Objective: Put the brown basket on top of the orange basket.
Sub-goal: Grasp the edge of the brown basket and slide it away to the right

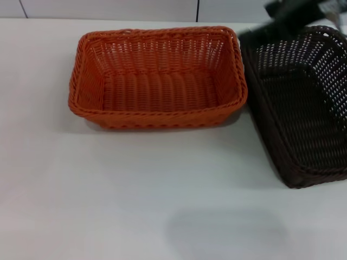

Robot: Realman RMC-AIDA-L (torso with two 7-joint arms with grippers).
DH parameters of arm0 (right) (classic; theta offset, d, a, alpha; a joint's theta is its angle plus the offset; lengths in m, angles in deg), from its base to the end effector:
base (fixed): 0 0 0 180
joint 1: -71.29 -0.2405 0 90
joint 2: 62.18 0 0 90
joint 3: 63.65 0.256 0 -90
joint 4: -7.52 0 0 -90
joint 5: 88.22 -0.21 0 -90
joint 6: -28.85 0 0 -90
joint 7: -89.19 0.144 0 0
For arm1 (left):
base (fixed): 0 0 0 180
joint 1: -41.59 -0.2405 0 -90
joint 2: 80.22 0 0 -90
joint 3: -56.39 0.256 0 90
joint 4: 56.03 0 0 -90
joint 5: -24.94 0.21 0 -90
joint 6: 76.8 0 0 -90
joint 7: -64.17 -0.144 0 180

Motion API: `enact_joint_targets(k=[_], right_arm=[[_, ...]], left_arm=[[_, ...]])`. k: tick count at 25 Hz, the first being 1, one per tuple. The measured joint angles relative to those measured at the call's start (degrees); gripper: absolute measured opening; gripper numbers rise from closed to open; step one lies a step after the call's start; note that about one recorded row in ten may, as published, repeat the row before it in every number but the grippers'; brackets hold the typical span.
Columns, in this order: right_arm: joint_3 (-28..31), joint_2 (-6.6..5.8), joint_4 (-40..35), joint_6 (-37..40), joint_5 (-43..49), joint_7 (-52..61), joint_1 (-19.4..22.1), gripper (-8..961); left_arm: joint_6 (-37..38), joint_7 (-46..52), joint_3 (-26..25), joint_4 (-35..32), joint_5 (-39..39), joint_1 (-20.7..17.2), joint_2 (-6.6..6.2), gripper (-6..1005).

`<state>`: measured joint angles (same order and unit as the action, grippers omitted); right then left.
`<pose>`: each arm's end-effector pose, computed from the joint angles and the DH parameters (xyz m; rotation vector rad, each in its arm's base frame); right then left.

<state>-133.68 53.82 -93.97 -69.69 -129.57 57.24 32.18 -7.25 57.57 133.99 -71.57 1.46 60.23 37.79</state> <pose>0.0768 0.3535 0.0826 -2.6010 0.5498 -0.1180 -0.3823 0.3116 0.1002 -1.0518 -0.3834 -0.4708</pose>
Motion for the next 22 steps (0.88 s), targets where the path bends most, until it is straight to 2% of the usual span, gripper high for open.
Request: enact_joint_targets(k=[1, 2, 4, 5, 9, 10, 14, 18, 22], right_arm=[[-0.3, -0.66, -0.3, -0.7, 0.4, -1.1, 0.2, 818], [-0.3, -0.66, -0.3, -0.7, 0.4, -1.1, 0.2, 818], [-3.4, -2.49, -1.4, -1.8, 0.8, -4.0, 1.6, 818], [-3.4, -2.49, -1.4, -1.8, 0.8, -4.0, 1.6, 818], [-13.2, -4.04, -1.6, -2.5, 1.1, -5.4, 3.7, 818], [-13.2, -4.04, -1.6, -2.5, 1.1, -5.4, 3.7, 818], [-21.1, -3.96, -1.7, -3.0, 1.8, -5.2, 5.1, 818], [-23.1, -3.84, -4.1, -3.3, 1.8, -3.8, 6.0, 818], [-25.4, -4.46, -7.1, -3.8, 1.8, -0.4, 6.6, 818]], left_arm=[[-0.6, 0.0, -0.2, 0.0, 0.0, 0.0, -0.03, 596], [-0.6, 0.0, -0.2, 0.0, 0.0, 0.0, -0.03, 596], [-1.9, -0.1, -0.9, 0.1, 0.0, 0.1, -0.07, 596], [-2.2, -0.1, -1.1, 0.1, 0.0, 0.2, -0.07, 596], [-2.6, -0.1, -1.3, 0.1, 0.0, 0.3, -0.07, 596], [-3.9, -0.2, -1.5, 0.1, 0.0, 0.4, -0.07, 596], [-5.1, -0.3, -1.8, 0.1, 0.0, 1.0, -0.06, 596], [-6.1, -0.3, -2.5, 0.2, 0.0, 1.4, -0.06, 597], [-7.1, -0.6, -3.0, 0.3, 0.0, 1.8, -0.07, 597]])
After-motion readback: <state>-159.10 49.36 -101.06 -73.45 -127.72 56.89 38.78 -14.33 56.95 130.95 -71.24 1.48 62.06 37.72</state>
